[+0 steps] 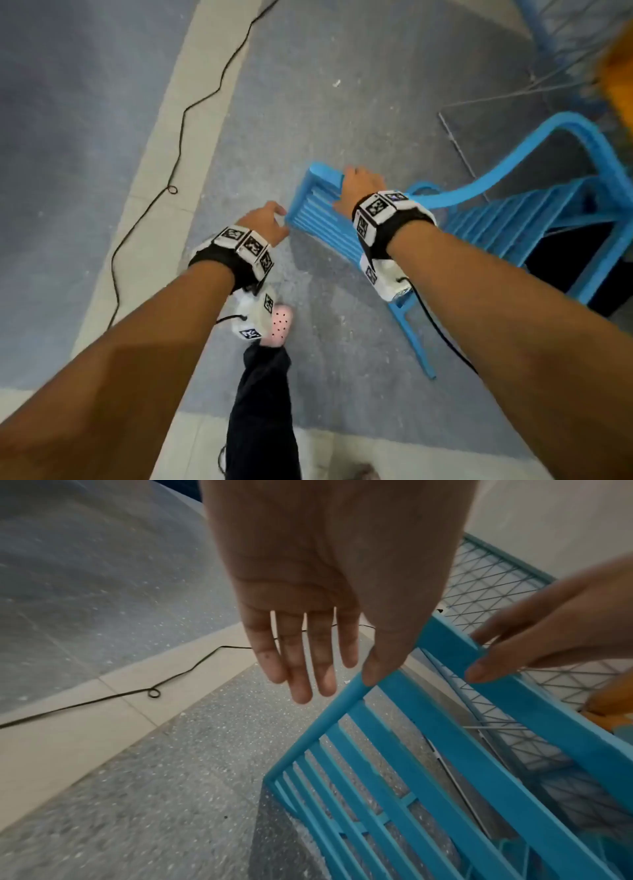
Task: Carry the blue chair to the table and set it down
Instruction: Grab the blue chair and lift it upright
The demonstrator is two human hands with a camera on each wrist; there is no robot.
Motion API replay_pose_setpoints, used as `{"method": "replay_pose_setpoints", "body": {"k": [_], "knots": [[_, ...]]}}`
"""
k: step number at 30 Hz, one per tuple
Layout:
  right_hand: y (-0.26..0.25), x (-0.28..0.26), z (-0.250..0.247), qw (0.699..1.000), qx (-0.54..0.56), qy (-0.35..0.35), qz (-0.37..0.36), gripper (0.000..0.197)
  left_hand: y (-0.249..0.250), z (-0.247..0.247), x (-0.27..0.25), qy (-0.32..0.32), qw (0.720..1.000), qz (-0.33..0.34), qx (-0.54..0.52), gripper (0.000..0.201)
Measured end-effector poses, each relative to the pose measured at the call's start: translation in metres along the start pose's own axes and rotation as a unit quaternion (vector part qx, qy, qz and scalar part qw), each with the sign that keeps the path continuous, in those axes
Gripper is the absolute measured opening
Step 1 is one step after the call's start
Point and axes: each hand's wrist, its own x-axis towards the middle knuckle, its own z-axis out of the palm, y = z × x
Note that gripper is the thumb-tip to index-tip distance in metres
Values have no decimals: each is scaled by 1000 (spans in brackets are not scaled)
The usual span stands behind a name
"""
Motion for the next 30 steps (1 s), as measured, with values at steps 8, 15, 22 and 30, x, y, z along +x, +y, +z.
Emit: {"method": "replay_pose_setpoints", "body": {"k": [8, 15, 22, 30], "knots": [[-24, 46, 2, 990, 99, -76, 64, 41, -12, 3, 47, -24, 999, 34, 2, 40], [-12, -36, 6, 991, 62, -115, 32, 32, -9, 12, 19, -33, 997, 71, -15, 58], [35, -140, -46, 990, 79, -114, 35, 12, -13, 69, -37, -151, 977, 145, 24, 65], [66, -212, -115, 985, 162, -54, -33, 21, -8, 91, -93, -139, 978, 64, -141, 20]]}}
